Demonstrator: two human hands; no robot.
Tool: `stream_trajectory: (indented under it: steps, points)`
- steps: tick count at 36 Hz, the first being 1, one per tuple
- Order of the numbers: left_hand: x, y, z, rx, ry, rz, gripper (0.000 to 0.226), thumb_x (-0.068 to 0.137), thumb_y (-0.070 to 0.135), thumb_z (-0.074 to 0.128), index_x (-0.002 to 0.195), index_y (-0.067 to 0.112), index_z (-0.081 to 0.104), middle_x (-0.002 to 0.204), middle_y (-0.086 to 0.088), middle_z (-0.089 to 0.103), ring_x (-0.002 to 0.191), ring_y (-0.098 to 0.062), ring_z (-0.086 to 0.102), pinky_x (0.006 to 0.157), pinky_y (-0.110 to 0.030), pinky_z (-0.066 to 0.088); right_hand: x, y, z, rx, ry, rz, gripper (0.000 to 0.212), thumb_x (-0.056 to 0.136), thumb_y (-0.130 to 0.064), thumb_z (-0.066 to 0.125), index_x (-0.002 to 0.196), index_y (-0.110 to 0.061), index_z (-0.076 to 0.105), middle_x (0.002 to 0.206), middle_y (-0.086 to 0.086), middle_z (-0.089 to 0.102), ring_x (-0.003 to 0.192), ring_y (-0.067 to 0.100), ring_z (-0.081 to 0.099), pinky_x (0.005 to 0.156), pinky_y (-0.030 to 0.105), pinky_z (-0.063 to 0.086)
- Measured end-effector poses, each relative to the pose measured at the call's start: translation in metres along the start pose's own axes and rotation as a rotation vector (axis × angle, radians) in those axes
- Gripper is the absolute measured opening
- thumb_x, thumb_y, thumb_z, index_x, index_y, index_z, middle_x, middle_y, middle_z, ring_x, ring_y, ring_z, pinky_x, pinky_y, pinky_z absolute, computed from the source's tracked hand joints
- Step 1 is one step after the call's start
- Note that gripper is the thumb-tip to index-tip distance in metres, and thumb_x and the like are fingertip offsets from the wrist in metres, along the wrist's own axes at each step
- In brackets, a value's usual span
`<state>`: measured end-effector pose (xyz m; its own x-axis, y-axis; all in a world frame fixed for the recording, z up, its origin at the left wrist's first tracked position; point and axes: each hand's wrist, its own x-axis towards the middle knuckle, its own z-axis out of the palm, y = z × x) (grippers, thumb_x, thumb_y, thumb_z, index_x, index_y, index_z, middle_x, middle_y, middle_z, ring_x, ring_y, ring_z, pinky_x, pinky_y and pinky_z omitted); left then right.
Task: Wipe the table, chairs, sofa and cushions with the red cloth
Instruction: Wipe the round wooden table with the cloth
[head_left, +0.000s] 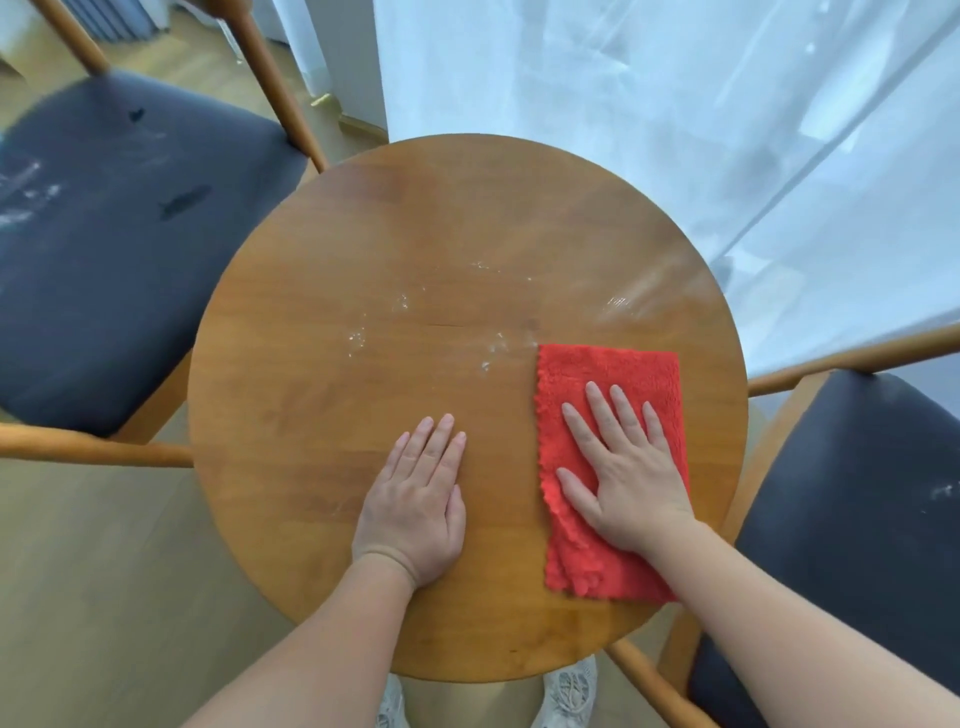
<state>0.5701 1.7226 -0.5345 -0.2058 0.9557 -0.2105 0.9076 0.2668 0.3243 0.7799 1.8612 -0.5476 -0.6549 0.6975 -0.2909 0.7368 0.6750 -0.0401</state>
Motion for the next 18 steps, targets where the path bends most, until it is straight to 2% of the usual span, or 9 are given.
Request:
stream_trajectory:
  steps: [9,18]
  points:
    - [0.001,-0.004,0.001,-0.071,0.016,-0.018,0.054,0.088,0.024,0.032,0.137,0.013,0.049,0.147,-0.002,0.040,0.139,-0.017,0.030,0.115,-0.034,0.016,0.074,0.055,-0.025,0.036,0.060,0.194,0.074,0.088,-0.066,0.016,0.153,-0.032,0.010,0.162,0.001,0.002,0.149,0.024,-0.001,0.119,0.048,0.001]
    - [0.004,-0.005,0.003,-0.073,0.011,-0.003,0.053,0.088,0.022,0.033,0.138,0.013,0.048,0.148,-0.002,0.038,0.140,-0.018,0.029,0.115,-0.036,0.018,0.124,0.074,-0.040,0.061,0.084,0.251,0.077,0.086,-0.067,0.015,0.153,-0.030,0.011,0.162,0.004,0.001,0.149,0.026,-0.001,0.119,0.049,0.000]
